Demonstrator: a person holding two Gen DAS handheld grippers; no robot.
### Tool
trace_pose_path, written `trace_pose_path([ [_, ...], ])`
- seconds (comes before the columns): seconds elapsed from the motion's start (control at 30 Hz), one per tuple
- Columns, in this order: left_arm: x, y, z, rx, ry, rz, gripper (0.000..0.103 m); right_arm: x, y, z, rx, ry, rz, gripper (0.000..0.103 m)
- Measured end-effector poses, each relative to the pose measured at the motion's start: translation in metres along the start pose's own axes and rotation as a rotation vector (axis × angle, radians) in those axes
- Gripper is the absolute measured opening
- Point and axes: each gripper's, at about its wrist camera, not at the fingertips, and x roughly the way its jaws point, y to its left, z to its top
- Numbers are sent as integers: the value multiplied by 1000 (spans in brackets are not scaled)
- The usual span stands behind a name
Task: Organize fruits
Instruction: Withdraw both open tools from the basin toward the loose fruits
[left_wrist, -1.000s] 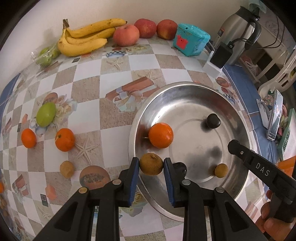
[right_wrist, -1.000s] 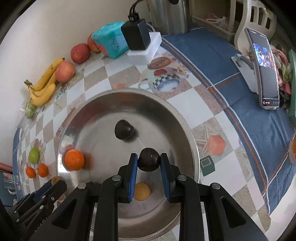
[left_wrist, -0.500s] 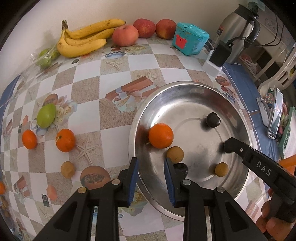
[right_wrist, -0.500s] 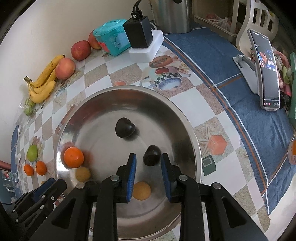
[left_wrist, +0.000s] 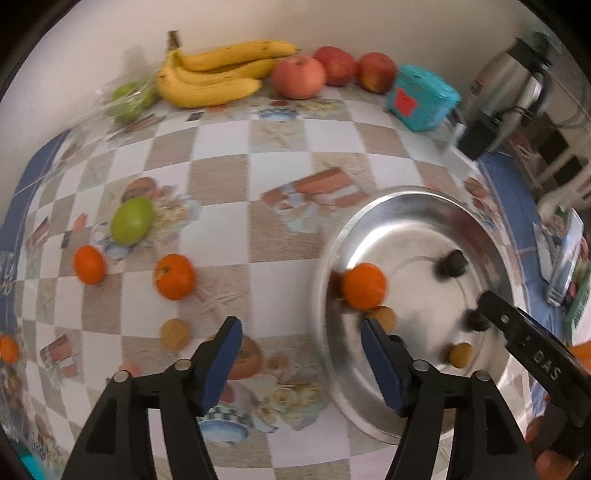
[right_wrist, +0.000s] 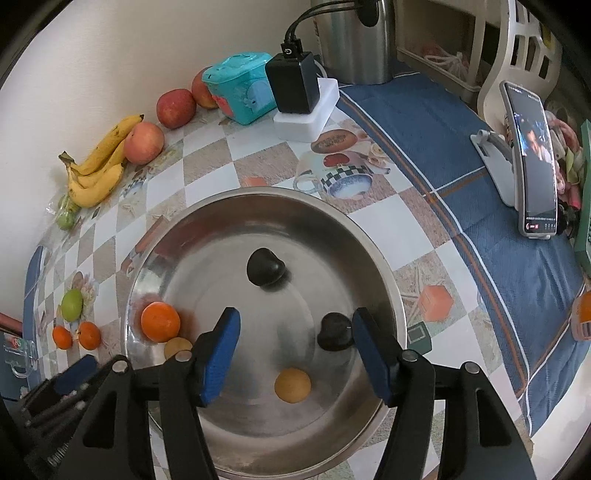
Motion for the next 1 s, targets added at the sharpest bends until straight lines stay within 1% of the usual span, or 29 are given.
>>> trace_pose_path([
  [0.03,0,5,1,-20,6,17,76,0,1,0,-6,1,-4,66],
  [0.1,1,15,1,-55,15,36,76,0,3,-1,-15,3,-6,68],
  [0.13,2,20,1,-72,20,37,76,0,4,-1,-19,3,-7,69],
  [0.43,-5,57,3,-203,19,27,76,-3,21,-7,-78,-1,2,70],
  [0.53,-7,62,4,-221,12,32,76,-5,29,-9,-102,-4,10,70],
  [0.67,-8,63,4,-222,12,32,77,-8,35,-11,-122,-10,17,70],
  [0.73,-7,62,4,-217,14,36,81,-9,36,-11,-124,-12,19,70],
  [0.8,-6,62,4,-212,18,45,88,-9,36,-11,-124,-11,17,70],
  [0.87,-4,62,3,-211,23,59,100,-8,36,-11,-118,-9,20,71],
  [0.9,-3,62,2,-214,25,63,103,-8,36,-11,-115,-7,23,74],
  [1.0,0,64,1,-220,26,80,103,-6,36,-12,-113,-7,25,75],
])
